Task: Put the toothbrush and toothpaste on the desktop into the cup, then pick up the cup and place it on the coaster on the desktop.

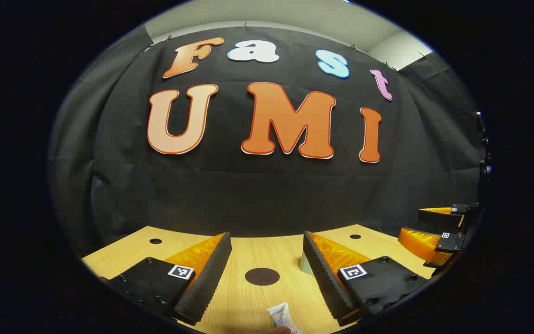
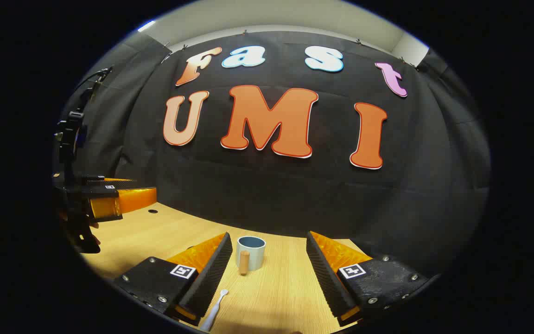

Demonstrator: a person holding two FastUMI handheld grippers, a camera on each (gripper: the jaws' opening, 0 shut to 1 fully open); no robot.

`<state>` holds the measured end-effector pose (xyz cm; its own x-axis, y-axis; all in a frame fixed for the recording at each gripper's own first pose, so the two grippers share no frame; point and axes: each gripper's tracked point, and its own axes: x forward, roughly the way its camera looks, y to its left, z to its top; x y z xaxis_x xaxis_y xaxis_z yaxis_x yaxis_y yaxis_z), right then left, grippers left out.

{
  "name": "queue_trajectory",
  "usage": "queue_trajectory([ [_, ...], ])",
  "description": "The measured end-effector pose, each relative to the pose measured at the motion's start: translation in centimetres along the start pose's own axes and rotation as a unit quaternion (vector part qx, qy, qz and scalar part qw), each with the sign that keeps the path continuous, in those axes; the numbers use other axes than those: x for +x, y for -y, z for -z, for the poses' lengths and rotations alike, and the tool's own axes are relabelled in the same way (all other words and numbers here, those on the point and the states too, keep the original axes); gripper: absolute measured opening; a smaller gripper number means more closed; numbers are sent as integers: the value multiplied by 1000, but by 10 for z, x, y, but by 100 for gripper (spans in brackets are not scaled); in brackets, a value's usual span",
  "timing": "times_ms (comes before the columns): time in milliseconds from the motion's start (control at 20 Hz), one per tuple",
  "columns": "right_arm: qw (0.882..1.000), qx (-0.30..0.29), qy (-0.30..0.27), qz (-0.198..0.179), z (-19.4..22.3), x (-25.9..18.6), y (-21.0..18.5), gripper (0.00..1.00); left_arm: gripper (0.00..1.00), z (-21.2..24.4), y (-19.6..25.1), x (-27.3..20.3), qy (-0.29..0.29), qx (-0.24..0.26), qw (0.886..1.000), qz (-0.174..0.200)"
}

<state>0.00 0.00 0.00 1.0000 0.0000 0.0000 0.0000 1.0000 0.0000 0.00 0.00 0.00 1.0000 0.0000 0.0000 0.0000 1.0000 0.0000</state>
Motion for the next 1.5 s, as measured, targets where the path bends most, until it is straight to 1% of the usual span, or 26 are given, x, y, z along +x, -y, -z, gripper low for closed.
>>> queue_trajectory([
  [400, 1000, 15, -13, -21, 3, 5, -13, 96, 98, -1, -1, 3, -1, 6, 1000, 3],
  [500, 999, 13, -18, -24, 3, 5, -15, 96, 98, 0, 0, 3, -2, 5, 1000, 4],
  [600, 999, 5, -32, -18, 9, 6, -13, 96, 98, 2, 0, 4, -4, 5, 1000, 4],
  [700, 999, 1, -38, -19, 9, 5, -14, 96, 98, 5, 0, 4, -11, 4, 1000, 6],
  [1000, 996, 3, -78, -42, 11, 6, -22, 96, 98, 16, 1, 5, -44, 24, 999, 5],
  [1150, 989, 33, -126, -73, 22, 5, -34, 96, 98, 30, 2, 6, -74, 36, 997, 3],
  [1200, 985, 42, -145, -80, 27, 4, -36, 94, 98, 36, 4, 7, -89, 34, 995, 7],
  [1300, 977, 57, -182, -92, 37, 1, -40, 93, 98, 51, 8, 7, -121, 26, 992, 15],
  [1500, 964, 52, -238, -103, 55, -1, -44, 92, 98, 81, 9, 7, -187, 23, 982, 24],
])
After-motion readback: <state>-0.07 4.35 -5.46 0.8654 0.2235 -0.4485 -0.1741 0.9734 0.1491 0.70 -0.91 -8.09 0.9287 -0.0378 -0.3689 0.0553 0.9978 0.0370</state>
